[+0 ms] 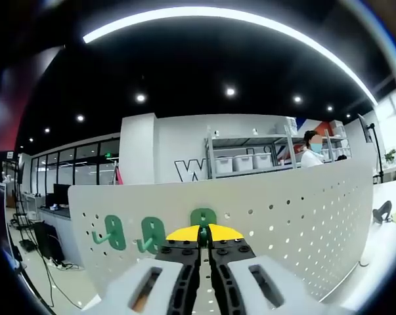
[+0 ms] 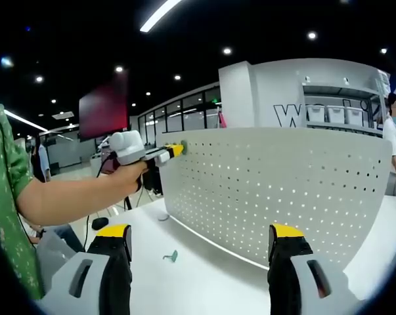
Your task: Insert the hook assembly into the mounting plate slot until the hook locks in place.
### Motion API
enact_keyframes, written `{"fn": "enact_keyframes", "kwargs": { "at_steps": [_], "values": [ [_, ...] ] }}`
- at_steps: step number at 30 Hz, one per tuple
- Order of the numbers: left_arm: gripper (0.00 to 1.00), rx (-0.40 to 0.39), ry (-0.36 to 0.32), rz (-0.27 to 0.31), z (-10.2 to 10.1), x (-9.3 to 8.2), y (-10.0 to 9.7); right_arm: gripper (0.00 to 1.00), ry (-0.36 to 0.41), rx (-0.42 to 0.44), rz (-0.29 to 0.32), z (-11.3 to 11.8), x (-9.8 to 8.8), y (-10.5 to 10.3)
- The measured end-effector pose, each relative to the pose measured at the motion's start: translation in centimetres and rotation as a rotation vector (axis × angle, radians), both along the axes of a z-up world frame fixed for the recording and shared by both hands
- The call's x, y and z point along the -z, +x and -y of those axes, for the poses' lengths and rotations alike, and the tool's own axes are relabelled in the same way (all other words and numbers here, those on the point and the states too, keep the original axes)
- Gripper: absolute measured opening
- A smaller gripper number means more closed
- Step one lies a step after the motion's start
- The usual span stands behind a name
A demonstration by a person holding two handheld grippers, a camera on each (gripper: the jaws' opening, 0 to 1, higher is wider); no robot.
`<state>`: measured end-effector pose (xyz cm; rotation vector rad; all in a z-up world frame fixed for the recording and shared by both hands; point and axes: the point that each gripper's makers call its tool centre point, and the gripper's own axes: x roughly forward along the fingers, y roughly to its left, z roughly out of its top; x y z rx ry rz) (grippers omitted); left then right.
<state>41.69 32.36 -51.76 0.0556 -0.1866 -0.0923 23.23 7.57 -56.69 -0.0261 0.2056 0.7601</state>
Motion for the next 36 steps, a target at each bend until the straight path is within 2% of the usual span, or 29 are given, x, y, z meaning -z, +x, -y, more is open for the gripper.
{"fn": "enact_keyframes", "kwargs": {
  "at_steps": [15,28,36],
  "values": [
    [0.03,0.001,0.036,0.009,0.05,-0.01,0.31,0.87,-0.001,0.003,-0.007,0.05,0.11,0.26],
    [0.03,0.004,0.033,0.009,0.2,0.16,0.55,0.87,-0.004,0.003,-0.008,0.02,0.08,0.43],
    [0.03,0.002,0.072,0.006,0.28,0.24,0.55,0.87,-0.002,0.003,-0.009,0.02,0.19,0.36]
  ]
}}
